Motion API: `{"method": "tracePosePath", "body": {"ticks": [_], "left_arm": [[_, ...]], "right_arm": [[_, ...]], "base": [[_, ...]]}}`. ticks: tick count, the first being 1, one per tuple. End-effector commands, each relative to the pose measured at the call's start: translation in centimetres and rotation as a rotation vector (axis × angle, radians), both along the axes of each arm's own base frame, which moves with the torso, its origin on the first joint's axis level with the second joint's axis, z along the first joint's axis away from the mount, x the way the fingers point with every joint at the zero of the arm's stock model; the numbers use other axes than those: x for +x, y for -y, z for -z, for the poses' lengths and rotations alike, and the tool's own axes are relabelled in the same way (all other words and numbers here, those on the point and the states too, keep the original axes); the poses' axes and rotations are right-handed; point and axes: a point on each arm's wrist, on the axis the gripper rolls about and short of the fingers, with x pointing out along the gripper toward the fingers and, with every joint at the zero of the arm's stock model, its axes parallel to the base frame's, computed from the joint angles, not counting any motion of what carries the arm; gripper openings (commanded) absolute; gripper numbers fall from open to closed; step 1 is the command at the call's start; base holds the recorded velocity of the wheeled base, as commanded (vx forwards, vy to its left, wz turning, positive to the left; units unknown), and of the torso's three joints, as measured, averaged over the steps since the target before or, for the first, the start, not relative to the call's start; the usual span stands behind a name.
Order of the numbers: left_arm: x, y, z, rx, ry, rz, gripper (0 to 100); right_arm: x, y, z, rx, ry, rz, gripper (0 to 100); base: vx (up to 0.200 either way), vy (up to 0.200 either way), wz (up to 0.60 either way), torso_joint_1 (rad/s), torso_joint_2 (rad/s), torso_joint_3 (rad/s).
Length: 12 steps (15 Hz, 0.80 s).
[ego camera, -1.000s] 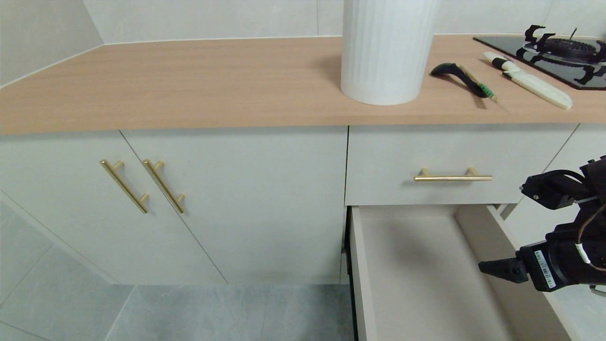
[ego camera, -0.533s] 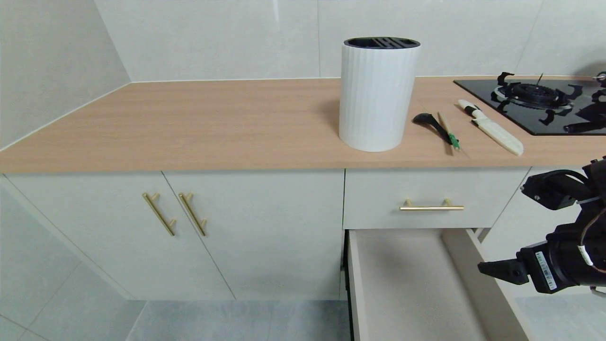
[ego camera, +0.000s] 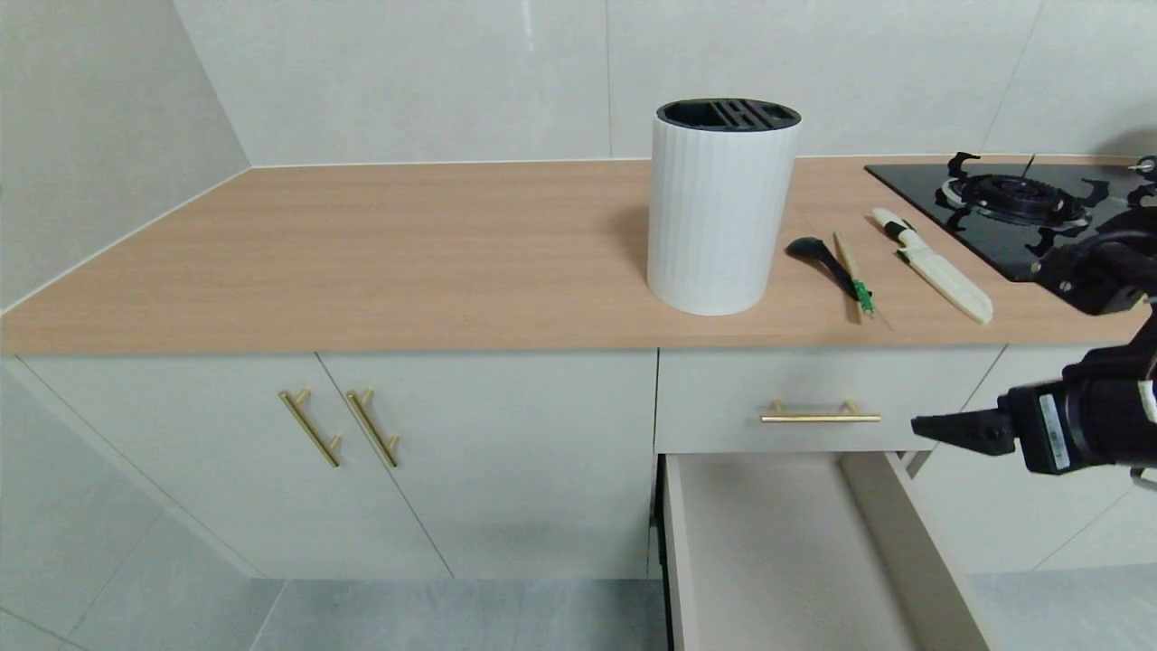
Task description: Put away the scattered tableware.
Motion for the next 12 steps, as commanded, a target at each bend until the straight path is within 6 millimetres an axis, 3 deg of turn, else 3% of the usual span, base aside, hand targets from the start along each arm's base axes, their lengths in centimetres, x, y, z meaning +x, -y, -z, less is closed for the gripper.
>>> {"method": "tracePosePath", "body": {"ticks": [1,3,5,6,8,12], "left_arm": [[0.0,0.0,0.0,0.000,0.000,-0.001,100],[0.0,0.0,0.0,0.000,-0.002,-0.001,100],[0.0,0.0,0.0,0.000,0.000,-0.001,100],[0.0,0.0,0.0,0.000,0.000,-0.001,100],[0.0,0.0,0.0,0.000,0.000,-0.001,100],[0.0,0.0,0.0,0.000,0.000,-0.001,100]], "right_arm": [[3.2,-0.5,-4.2,0.059,0.056,0.060,100],[6.6,-1.5,-6.5,0.146,0.055,0.135,100],[8.8,-2.1,-6.7,0.199,0.011,0.230,100],[11.0,-2.8,-5.9,0.256,-0.023,0.303,100],[12.8,-3.8,-4.5,0.230,-0.023,0.381,100],[14.9,-4.6,-3.1,0.202,-0.018,0.464,100]], "base": [[0.000,0.000,0.00,0.000,0.00,0.000],[0.000,0.000,0.00,0.000,0.00,0.000],[0.000,0.000,0.00,0.000,0.00,0.000],[0.000,0.000,0.00,0.000,0.00,0.000],[0.000,0.000,0.00,0.000,0.00,0.000],[0.000,0.000,0.00,0.000,0.00,0.000]]}}
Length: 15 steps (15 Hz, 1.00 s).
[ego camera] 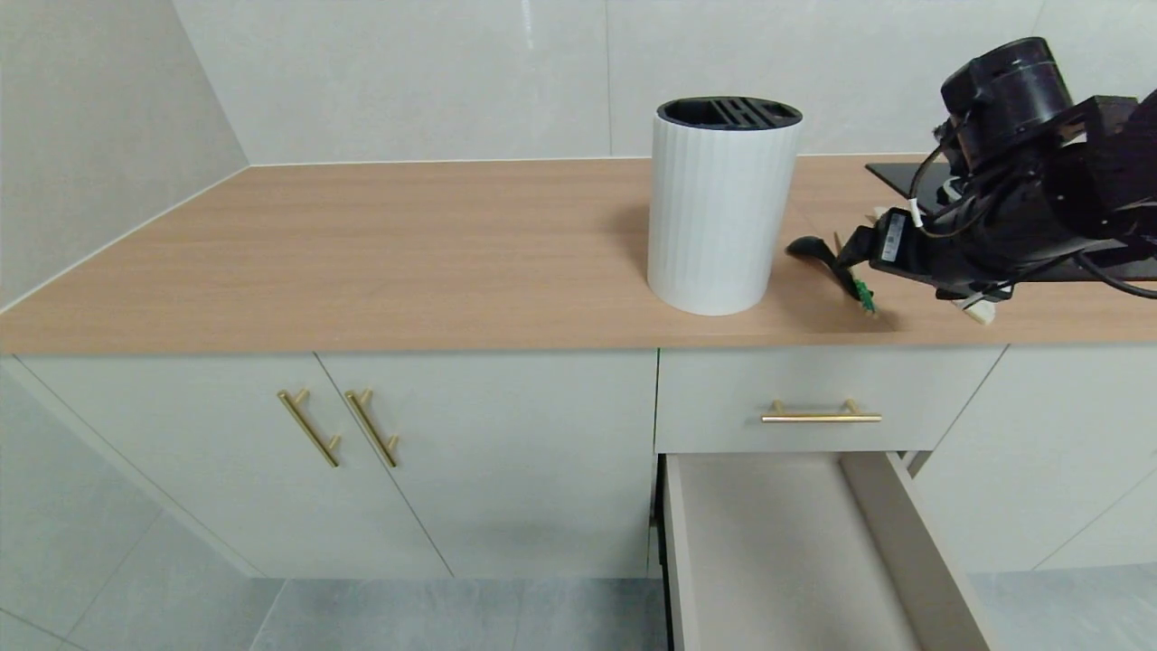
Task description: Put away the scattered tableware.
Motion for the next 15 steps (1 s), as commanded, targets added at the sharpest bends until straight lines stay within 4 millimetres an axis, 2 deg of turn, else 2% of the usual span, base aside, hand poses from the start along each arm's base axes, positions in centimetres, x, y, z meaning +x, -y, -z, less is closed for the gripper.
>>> {"method": "tracePosePath", "body": {"ticks": [1,7,12,13,15], "left_arm": [[0.0,0.0,0.0,0.000,-0.002,-0.001,100],[0.0,0.0,0.0,0.000,-0.001,-0.001,100],[0.0,0.0,0.0,0.000,-0.001,-0.001,100],[0.0,0.0,0.0,0.000,-0.001,-0.001,100],[0.0,0.0,0.0,0.000,-0.002,-0.001,100]], "right_arm": [[1.7,-0.7,1.7,-0.012,-0.038,0.003,100],[3.3,-0.8,3.2,-0.038,-0.044,0.034,100],[3.9,-0.2,3.3,-0.037,-0.043,0.054,100],[3.9,-0.2,3.4,-0.038,-0.046,0.054,0],[3.9,-0.3,3.4,-0.039,-0.049,0.052,0]], "base": [[0.000,0.000,0.00,0.000,0.00,0.000],[0.000,0.000,0.00,0.000,0.00,0.000],[0.000,0.000,0.00,0.000,0.00,0.000],[0.000,0.000,0.00,0.000,0.00,0.000],[0.000,0.000,0.00,0.000,0.00,0.000]]}}
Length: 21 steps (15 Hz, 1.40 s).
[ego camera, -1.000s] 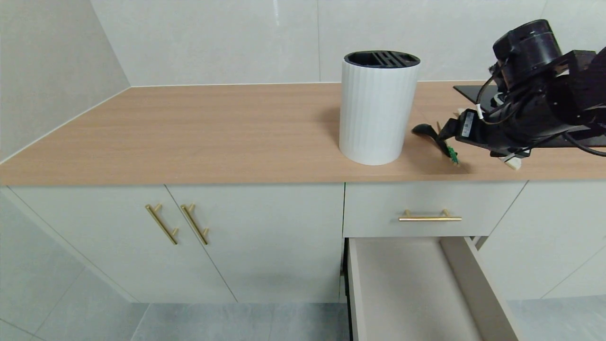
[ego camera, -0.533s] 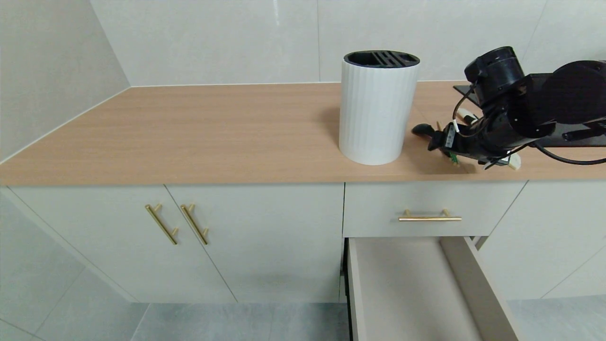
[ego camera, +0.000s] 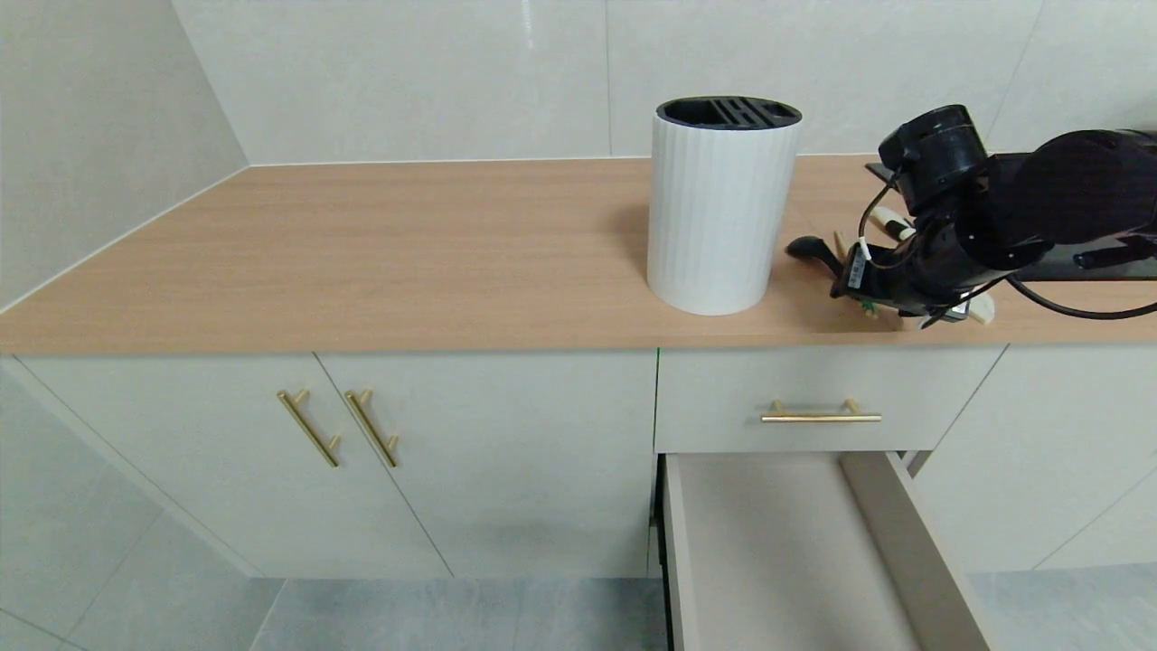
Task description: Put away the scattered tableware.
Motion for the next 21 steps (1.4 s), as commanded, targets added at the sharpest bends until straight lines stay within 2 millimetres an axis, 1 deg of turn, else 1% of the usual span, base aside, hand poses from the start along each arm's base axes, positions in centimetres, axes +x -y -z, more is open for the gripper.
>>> {"method": "tracePosePath", "body": {"ticks": [1,3,5,6,7,8,9,10,11,13,14,15,16,17,18,19,20,21], "left_arm": [[0.0,0.0,0.0,0.000,0.000,-0.001,100],[0.0,0.0,0.0,0.000,-0.002,-0.001,100],[0.0,0.0,0.0,0.000,0.000,-0.001,100],[0.0,0.0,0.0,0.000,0.000,-0.001,100],[0.0,0.0,0.0,0.000,0.000,-0.001,100],[0.0,0.0,0.0,0.000,-0.002,-0.001,100],[0.0,0.0,0.0,0.000,0.000,-0.001,100],[0.0,0.0,0.0,-0.001,0.000,-0.001,100],[0.0,0.0,0.0,0.000,0.000,-0.001,100],[0.0,0.0,0.0,0.000,0.000,-0.001,100],[0.0,0.0,0.0,0.000,-0.002,-0.001,100],[0.0,0.0,0.0,0.000,0.000,-0.001,100],[0.0,0.0,0.0,0.000,0.000,-0.001,100],[0.0,0.0,0.0,0.000,-0.002,-0.001,100],[0.0,0.0,0.0,0.000,0.000,-0.001,100],[0.0,0.0,0.0,0.000,0.000,-0.001,100],[0.0,0.0,0.0,0.000,-0.002,-0.001,100],[0.0,0.0,0.0,0.000,-0.002,-0.001,100]], "right_arm": [[-0.1,-0.1,0.1,-0.001,-0.005,-0.003,0],[-0.1,-0.1,0.1,-0.003,-0.009,-0.003,0],[-0.5,0.1,-0.4,0.001,0.002,0.000,0],[-1.3,0.3,-1.3,0.009,0.022,0.000,0],[-3.2,1.0,-2.9,0.018,0.055,-0.001,0],[-4.1,1.3,-3.6,0.022,0.069,-0.003,0],[-6.7,2.0,-4.9,0.035,0.095,-0.013,0],[-9.0,2.6,-5.5,0.042,0.107,-0.026,0],[-11.7,2.8,-5.7,0.053,0.105,-0.067,0],[-16.1,3.5,-5.3,0.074,0.094,-0.145,0],[-18.2,3.9,-5.4,0.095,0.108,-0.188,0],[-21.1,4.3,-5.5,0.128,0.128,-0.264,0],[-23.2,4.7,-5.8,0.155,0.158,-0.322,0],[-24.7,5.2,-6.0,0.168,0.178,-0.349,0],[-26.0,5.7,-5.8,0.164,0.159,-0.369,0],[-26.5,5.9,-5.4,0.154,0.124,-0.381,0],[-27.8,6.2,-4.2,0.104,0.004,-0.450,0],[-28.8,6.2,-3.5,0.039,-0.076,-0.590,0]], "base": [[0.000,0.000,0.00,0.000,0.00,0.000],[0.000,0.000,0.00,0.000,0.00,0.000],[0.000,0.000,0.00,0.000,0.00,0.000],[0.000,0.000,0.00,0.000,0.00,0.000],[0.000,0.000,0.00,0.000,0.00,0.000],[0.000,0.000,0.00,0.000,0.00,0.000],[0.000,0.000,0.00,0.000,0.00,0.000],[0.000,0.000,0.00,0.000,0.00,0.000],[0.000,0.000,0.00,0.000,0.00,0.000],[0.000,0.000,0.00,0.000,0.00,0.000],[0.000,0.000,0.00,0.000,0.00,0.000],[0.000,0.000,0.00,0.000,0.00,0.000],[0.000,0.000,0.00,0.000,0.00,0.000],[0.000,0.000,0.00,0.000,0.00,0.000],[0.000,0.000,0.00,0.000,0.00,0.000],[0.000,0.000,0.00,0.000,0.00,0.000],[0.000,0.000,0.00,0.000,0.00,0.000],[0.000,0.000,0.00,0.000,0.00,0.000]]}}
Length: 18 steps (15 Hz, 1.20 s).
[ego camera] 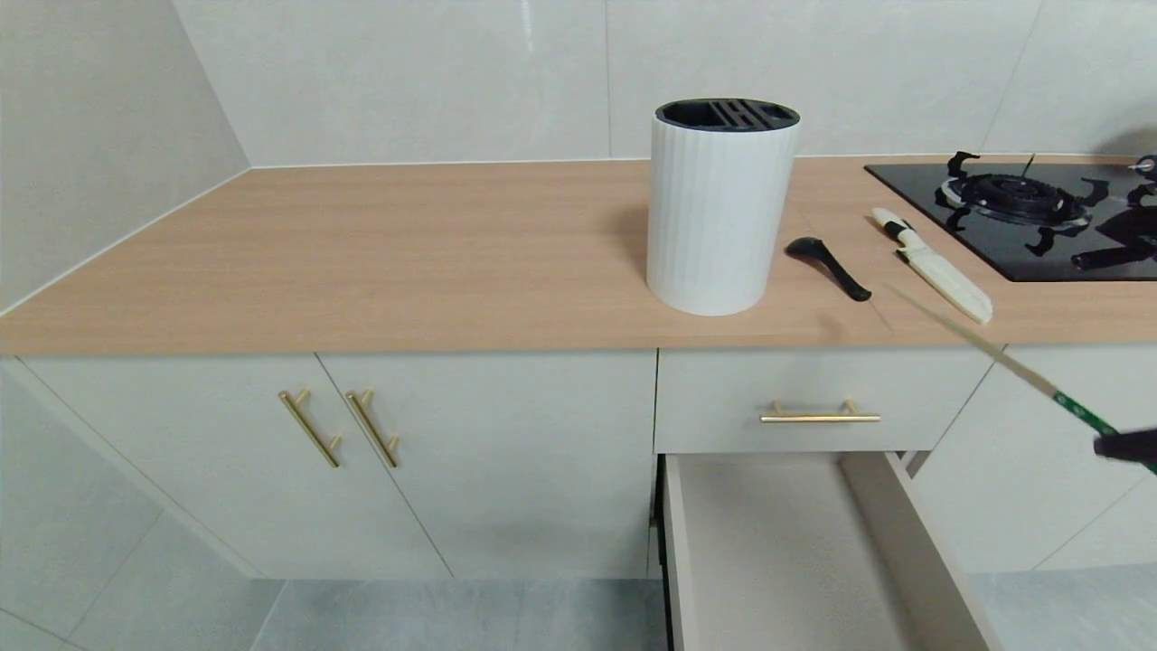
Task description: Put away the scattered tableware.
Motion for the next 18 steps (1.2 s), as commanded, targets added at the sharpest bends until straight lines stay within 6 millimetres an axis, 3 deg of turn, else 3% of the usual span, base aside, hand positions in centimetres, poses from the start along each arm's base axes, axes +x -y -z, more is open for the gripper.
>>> {"method": "tracePosePath", "body": {"ticks": [1,2,3,7,13,18], "left_arm": [[0.0,0.0,0.0,0.000,-0.001,-0.001,100],[0.0,0.0,0.0,0.000,-0.001,-0.001,100],[0.0,0.0,0.0,0.000,-0.001,-0.001,100],[0.0,0.0,0.0,0.000,-0.001,-0.001,100],[0.0,0.0,0.0,0.000,0.000,-0.001,100],[0.0,0.0,0.0,0.000,0.000,-0.001,100]], "right_arm": [[-2.9,0.8,0.5,-0.019,-0.023,-0.202,0],[-2.9,0.8,0.5,-0.019,-0.023,-0.202,0],[-2.5,-0.1,2.4,-0.041,-0.126,-0.312,0],[0.2,-2.1,5.0,-0.091,-0.205,-0.306,0],[0.4,-2.2,5.9,-0.112,-0.190,-0.328,0],[0.5,-2.3,6.5,-0.122,-0.191,-0.339,0]], "base": [[0.000,0.000,0.00,0.000,0.00,0.000],[0.000,0.000,0.00,0.000,0.00,0.000],[0.000,0.000,0.00,0.000,0.00,0.000],[0.000,0.000,0.00,0.000,0.00,0.000],[0.000,0.000,0.00,-0.008,0.02,0.012],[0.000,0.000,0.00,-0.177,0.40,0.218]]}}
